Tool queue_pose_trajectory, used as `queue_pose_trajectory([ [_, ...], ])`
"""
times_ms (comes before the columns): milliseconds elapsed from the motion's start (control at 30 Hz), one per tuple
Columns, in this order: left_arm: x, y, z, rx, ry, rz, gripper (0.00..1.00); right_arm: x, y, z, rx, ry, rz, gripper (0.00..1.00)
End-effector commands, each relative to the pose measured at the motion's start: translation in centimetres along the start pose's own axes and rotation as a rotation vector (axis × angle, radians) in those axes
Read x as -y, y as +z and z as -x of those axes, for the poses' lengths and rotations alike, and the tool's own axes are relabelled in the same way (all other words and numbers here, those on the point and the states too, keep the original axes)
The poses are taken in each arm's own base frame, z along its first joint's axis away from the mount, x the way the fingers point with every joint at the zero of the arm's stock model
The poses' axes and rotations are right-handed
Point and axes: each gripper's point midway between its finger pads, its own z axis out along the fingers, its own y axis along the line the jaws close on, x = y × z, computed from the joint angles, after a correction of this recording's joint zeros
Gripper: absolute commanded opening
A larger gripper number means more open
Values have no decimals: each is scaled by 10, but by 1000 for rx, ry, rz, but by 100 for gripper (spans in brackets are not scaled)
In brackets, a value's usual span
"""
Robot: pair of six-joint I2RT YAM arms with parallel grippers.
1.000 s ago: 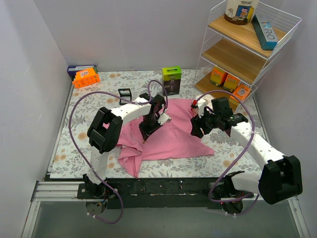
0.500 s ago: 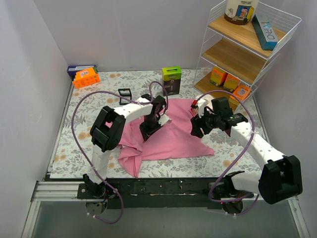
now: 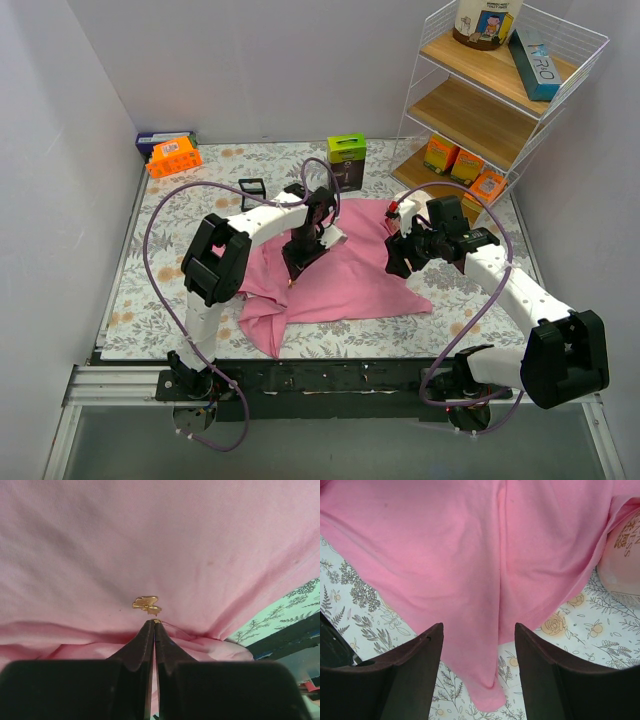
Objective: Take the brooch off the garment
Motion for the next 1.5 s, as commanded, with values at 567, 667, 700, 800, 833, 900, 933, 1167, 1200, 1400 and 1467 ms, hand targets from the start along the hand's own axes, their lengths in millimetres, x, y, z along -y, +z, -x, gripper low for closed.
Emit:
queue_pose_trajectory([
  [567,-8,0,3,12,-23,19,0,3,-3,11,25,-8,-3,67],
  [667,-8,2,4,12,-24,14,0,3,-3,11,25,-10,-4,67],
  [700,-8,2,5,13,-23,15,0,3,-3,11,26,-9,-5,67],
  [800,-9,3,6,11,-24,13,0,3,-2,11,23,-10,-3,67],
  [833,-9,4,5,5,-25,11,0,3,-2,10,22,-9,-3,67],
  [900,-8,5,4,3,-25,7,0,3,-2,12,24,-11,-4,67],
  [933,-8,6,3,0,-24,6,0,4,-2,12,24,-11,-5,67],
  [1167,-7,6,1,-5,-28,1,0,4,-2,12,22,-12,-5,67],
  [1200,-8,7,1,-7,-27,2,0,5,-1,11,20,-11,-6,67],
  [1400,-8,9,2,-7,-30,2,0,5,-2,13,22,-12,-7,67],
  [1467,-8,9,2,-5,-33,-1,0,6,-2,12,22,-12,-9,67],
])
